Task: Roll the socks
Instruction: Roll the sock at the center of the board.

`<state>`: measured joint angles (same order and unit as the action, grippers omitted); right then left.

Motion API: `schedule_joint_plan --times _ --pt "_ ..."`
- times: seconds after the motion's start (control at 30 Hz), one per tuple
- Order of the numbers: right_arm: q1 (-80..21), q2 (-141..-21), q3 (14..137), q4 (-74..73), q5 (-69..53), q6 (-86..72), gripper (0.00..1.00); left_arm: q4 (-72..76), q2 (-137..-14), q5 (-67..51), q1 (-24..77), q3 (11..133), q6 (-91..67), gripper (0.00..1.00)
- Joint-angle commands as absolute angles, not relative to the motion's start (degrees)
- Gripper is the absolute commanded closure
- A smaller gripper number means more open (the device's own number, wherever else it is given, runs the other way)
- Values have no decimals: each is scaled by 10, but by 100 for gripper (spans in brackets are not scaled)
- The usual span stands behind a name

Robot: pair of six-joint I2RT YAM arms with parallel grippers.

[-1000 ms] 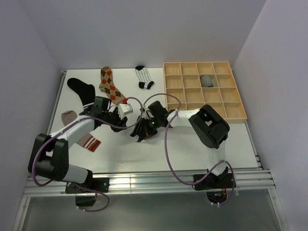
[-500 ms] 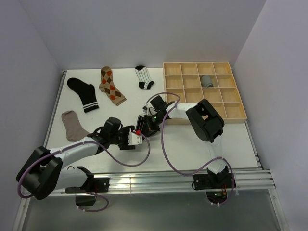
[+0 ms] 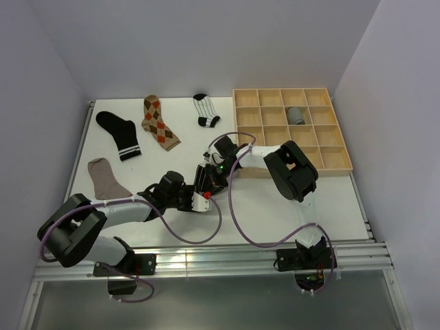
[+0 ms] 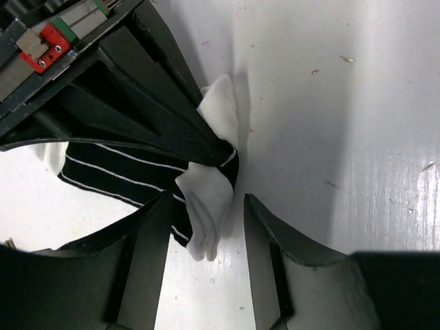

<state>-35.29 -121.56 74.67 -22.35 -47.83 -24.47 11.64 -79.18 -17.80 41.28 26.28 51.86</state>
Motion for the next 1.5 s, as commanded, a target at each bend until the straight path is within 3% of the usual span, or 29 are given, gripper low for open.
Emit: schedule_joint_plan --times 0.0,0.13,0.4,0.5,0.57,0.7,0.8,1.1,1.23,1.47 --pt "-345 -1229 754 -245 -449 -224 100 146 -788 -177 416 270 543 49" --pt "-343 -1226 753 -250 -447 -218 100 131 -793 -183 417 272 564 49" --pt "-338 -1228 757 -257 -447 -208 100 42 -846 -179 420 310 613 58" --pt "-338 -1230 762 -259 -447 -208 100 19 -864 -178 420 322 613 68" --pt "-338 -1230 765 -261 -445 -207 100 2 -870 -185 422 330 612 82" --pt "-338 -1216 762 -260 -424 -203 100 -77 -871 -218 422 376 596 99" --pt "-338 -1194 748 -243 -407 -210 97 -147 -869 -253 421 413 582 100" --pt "-338 -1063 641 -114 -312 -261 61 -409 -954 -396 374 581 584 100" --pt "-338 -970 578 -53 -245 -298 56 -455 -977 -453 335 615 595 100" --pt "-345 -854 456 54 -161 -332 57 -556 -1055 -492 285 675 623 100"
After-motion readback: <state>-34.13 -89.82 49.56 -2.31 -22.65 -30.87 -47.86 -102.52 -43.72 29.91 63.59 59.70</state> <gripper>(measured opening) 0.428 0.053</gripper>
